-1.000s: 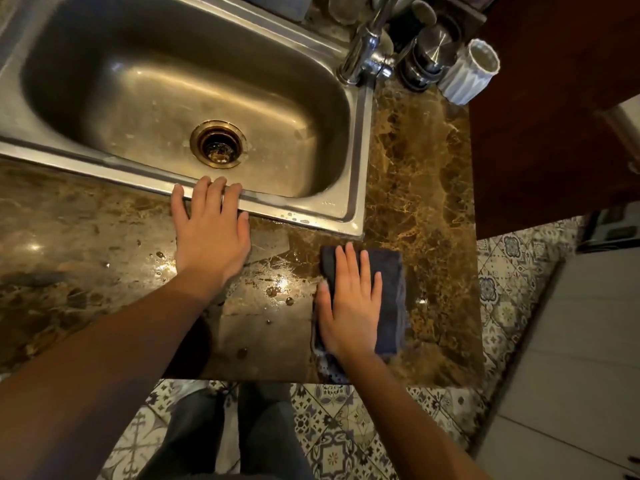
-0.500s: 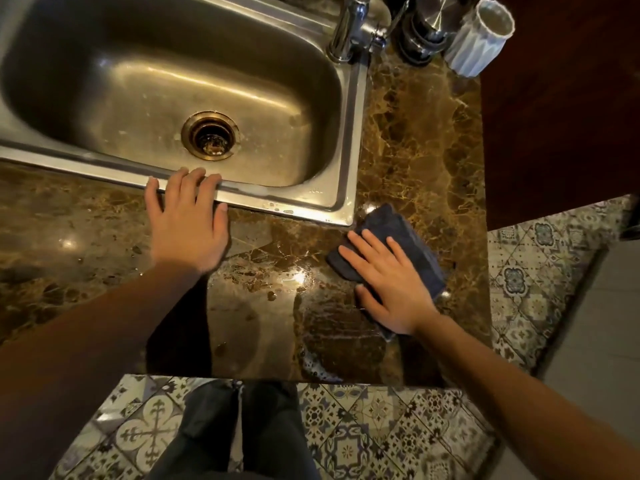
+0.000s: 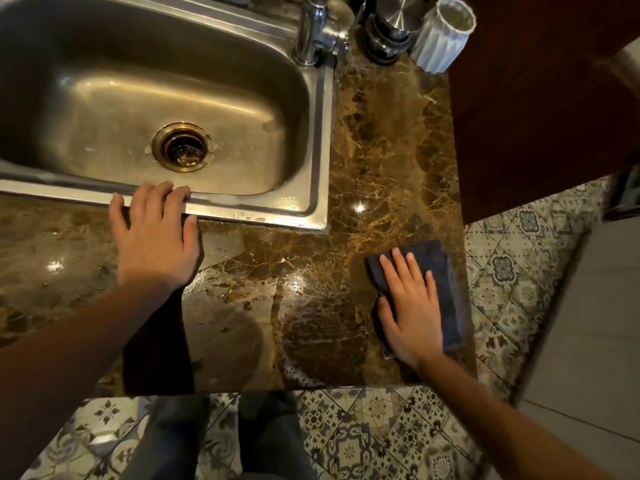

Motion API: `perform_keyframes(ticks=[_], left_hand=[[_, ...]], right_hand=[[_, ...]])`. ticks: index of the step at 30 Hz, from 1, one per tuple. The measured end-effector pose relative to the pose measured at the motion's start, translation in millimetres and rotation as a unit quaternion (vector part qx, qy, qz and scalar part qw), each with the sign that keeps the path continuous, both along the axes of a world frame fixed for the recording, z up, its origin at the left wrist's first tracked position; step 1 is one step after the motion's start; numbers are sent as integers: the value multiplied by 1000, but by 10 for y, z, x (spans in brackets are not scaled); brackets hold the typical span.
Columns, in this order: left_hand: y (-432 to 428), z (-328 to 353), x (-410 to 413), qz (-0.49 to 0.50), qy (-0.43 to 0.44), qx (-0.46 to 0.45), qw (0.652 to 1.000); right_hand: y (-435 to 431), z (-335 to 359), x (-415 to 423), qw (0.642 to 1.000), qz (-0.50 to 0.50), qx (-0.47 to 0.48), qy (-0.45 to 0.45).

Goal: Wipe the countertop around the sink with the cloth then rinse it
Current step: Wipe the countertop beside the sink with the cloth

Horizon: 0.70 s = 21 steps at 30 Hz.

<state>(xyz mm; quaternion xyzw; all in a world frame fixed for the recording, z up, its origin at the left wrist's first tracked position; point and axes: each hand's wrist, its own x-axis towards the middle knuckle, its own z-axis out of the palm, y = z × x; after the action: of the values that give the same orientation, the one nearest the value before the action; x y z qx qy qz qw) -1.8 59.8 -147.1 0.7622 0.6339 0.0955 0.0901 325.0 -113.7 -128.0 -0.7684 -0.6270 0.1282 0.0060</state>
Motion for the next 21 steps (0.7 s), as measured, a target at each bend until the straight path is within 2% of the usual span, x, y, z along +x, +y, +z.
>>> perform_keyframes(ticks=[5,11,15,18,19,21], left_hand=[[12,-2,-31,-15,-6,-12,1000],[21,-19,-76,-39,-52,-44,997],[50,30,-214,-83,-152,-74,982],[-38,213,-574,-115,-301,-142,936],[-104,268,-758,-126,-315,-150,929],[-197,318,-1188,-156,-285,-119,938]], right_hand=[[-204,-62,-713,990,-143,-5,-17],[-83,-29,-1814,981,-194,-12,-5],[154,-68,-2574,981,-196,2,-4],[389,-95,-3038,985,-169,9,-17],[477,-91,-3160,988,-152,4,-10],[670,-66,-3373,994,-103,-9,19]])
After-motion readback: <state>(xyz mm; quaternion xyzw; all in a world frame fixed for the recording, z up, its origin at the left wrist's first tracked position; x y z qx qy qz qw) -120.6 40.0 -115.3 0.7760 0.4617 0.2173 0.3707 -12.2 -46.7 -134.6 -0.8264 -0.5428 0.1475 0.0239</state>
